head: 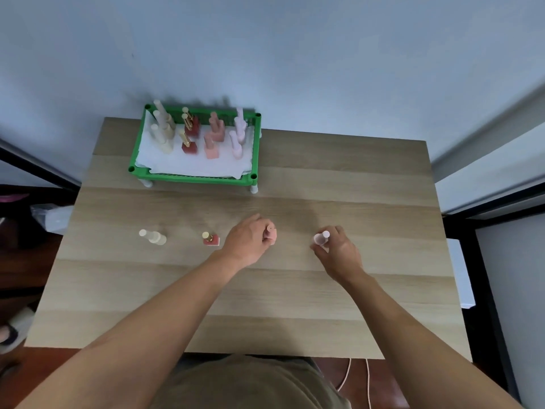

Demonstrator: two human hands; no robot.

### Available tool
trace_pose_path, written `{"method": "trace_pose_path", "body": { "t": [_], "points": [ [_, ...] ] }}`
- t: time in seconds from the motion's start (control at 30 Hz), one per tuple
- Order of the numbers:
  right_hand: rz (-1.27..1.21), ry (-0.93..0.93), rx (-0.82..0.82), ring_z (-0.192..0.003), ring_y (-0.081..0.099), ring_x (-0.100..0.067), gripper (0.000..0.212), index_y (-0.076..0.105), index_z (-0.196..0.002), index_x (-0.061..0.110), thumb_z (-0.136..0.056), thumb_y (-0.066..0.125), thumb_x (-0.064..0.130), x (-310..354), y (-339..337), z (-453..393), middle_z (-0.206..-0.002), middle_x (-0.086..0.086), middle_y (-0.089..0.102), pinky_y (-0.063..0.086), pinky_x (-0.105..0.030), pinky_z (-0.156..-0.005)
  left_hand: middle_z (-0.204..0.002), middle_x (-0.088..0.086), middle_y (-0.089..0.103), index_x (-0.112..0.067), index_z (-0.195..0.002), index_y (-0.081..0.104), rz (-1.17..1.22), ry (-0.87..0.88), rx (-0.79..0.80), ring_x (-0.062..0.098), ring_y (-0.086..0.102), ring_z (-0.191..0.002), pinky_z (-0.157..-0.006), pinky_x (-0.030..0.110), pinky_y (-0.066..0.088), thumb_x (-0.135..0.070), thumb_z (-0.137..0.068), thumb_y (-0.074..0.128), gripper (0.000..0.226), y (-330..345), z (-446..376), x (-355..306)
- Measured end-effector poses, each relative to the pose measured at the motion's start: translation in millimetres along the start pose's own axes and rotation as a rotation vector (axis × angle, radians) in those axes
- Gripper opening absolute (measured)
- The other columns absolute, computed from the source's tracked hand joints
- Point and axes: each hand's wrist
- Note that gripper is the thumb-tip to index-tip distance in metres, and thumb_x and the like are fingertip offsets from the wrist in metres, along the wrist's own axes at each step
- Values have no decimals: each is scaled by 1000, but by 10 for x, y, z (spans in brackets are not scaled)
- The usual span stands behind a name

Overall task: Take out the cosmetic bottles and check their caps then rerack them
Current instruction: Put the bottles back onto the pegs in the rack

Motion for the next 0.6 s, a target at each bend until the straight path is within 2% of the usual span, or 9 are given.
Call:
{"method": "trace_pose_path", "body": {
  "t": [0.07,0.1,0.17,0.23,0.3,0.4,0.5,0.6],
  "points": [
    [-3,-8,-16,-95,64,-25,27,60,-111,16,-91,66,34,116,-102,-73,-111,-1,59,52,-38,-77,-91,-10,59,-26,-85,67,14,20,-15,12,57,-82,-62,20,36,-20,-83,69,7,-118,-19,-43],
    [-11,-6,-18,-96,64,-25,28,60,-111,16,-91,65,34,174,-151,-119,-109,-2,61,51,-38,-78,-91,-10,61,-26,-83,67,32,29,-21,12,60,-80,-62,20,40,-19,-83,69,8,-173,-36,-62],
    [-33,-26,-21,-98,64,-26,28,60,-111,14,-92,64,34,324,-260,-217,-108,-4,64,52,-39,-81,-90,-9,63,-26,-79,67,80,39,-40,11,64,-80,-71,28,52,-19,-82,70,9,-334,-61,-96],
    [-55,-72,-35,-96,66,-25,26,59,-110,13,-93,62,33,492,-362,-305,-107,-4,65,53,-42,-82,-89,-8,67,-25,-75,66,128,61,-55,10,66,-80,-75,35,56,-17,-83,70,12,-511,-83,-101],
    [-50,-131,-63,-91,66,-26,24,58,-106,13,-94,61,33,654,-444,-393,-103,-4,65,54,-45,-79,-86,-8,69,-24,-73,65,164,81,-79,9,67,-80,-74,33,56,-14,-83,70,15,-687,-107,-87],
    [-53,-214,-86,-86,66,-23,21,56,-100,15,-96,57,35,909,-544,-499,-99,-2,65,55,-44,-76,-82,-12,68,-23,-79,65,141,52,-158,7,64,-77,-68,16,51,-20,-86,69,9,-972,-132,2],
    [-67,-271,-112,-85,65,-21,19,56,-99,16,-96,57,34,1129,-608,-577,-97,-1,66,55,-43,-75,-92,-8,71,-22,-88,63,121,23,-202,12,67,-86,-78,32,57,-23,-86,73,10,-1213,-146,161],
    [-78,-311,-119,-87,67,-21,18,56,-104,16,-97,58,33,1327,-642,-644,-99,0,68,54,-41,-75,-97,-7,71,-23,-95,59,88,-27,-242,15,67,-88,-79,31,56,-27,-84,76,21,-1414,-148,344]
  ]
}}
Point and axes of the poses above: each hand's wrist, its own z-axis away from the middle knuckle, its own y-axis out of the palm, x = y × z
